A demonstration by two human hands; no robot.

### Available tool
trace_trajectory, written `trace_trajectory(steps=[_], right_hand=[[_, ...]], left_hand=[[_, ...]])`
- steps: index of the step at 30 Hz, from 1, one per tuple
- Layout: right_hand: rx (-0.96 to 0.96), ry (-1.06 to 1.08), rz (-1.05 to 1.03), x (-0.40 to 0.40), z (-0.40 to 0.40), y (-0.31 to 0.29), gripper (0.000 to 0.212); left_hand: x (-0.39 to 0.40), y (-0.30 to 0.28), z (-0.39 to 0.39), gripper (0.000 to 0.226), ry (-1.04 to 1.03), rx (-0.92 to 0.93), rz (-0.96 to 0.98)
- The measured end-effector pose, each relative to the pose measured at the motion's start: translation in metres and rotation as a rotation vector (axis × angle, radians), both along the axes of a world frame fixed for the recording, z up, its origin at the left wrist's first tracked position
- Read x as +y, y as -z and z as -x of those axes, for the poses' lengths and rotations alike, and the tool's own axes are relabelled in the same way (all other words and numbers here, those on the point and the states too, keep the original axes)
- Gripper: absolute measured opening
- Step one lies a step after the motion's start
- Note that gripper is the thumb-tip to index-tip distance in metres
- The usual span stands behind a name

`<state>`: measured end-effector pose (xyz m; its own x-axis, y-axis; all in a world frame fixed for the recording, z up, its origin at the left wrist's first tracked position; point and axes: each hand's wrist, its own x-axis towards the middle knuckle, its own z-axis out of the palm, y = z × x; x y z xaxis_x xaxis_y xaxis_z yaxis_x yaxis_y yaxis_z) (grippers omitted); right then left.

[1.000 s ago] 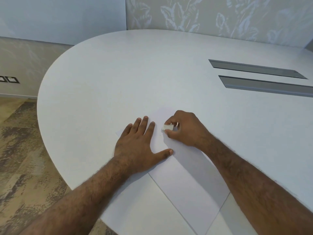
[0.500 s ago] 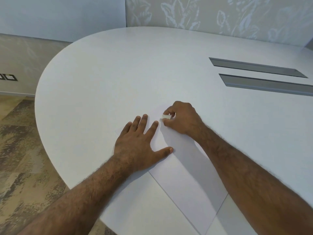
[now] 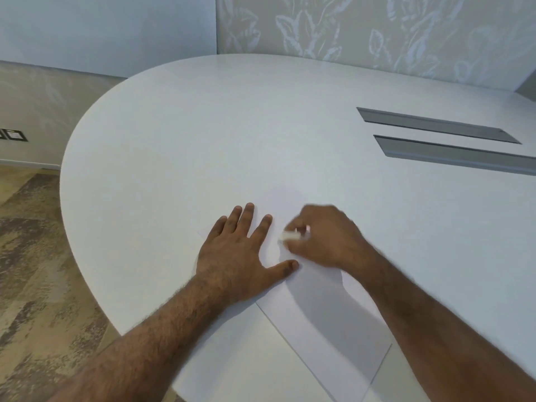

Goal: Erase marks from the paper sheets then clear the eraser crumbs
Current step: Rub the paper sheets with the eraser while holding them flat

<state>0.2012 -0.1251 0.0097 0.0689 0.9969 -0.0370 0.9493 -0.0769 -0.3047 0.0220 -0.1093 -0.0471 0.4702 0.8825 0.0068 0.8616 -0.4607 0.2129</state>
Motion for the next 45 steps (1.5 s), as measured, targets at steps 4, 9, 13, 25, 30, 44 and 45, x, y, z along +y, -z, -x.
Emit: trace_trajectory(steps=[4,9,13,25,30,44,45], right_hand=[[0.04,0.021,-0.045,0.001,0.003,0.0,0.032],[0.055,0.04,0.019,0.023,0.004,-0.014,0.024],[0.067,-0.101,0.144,-0.008,-0.003,-0.011,0.027],[0.149,0.014,-0.008,-0.013,0.015,-0.011,0.025],[0.052,-0.149,0.108,-0.015,0.014,-0.01,0.028],[0.133,-0.122,0.108,-0.008,-0.007,-0.012,0.024],[0.134,-0.175,0.138,-0.011,-0.006,-0.011,0.024]], left_hand=[[0.003,0.0,0.0,0.11,-0.002,0.001,0.004],[0.002,0.001,0.002,0.111,0.007,0.022,0.002],[0.002,0.0,-0.001,0.119,0.001,-0.002,0.008],[0.002,0.0,0.0,0.126,0.003,-0.014,0.01],[0.003,0.0,0.0,0.126,0.014,0.002,0.007],[0.0,-0.002,0.0,0.131,-0.003,-0.015,0.018],[0.0,-0.003,0.0,0.133,-0.005,-0.015,0.013]])
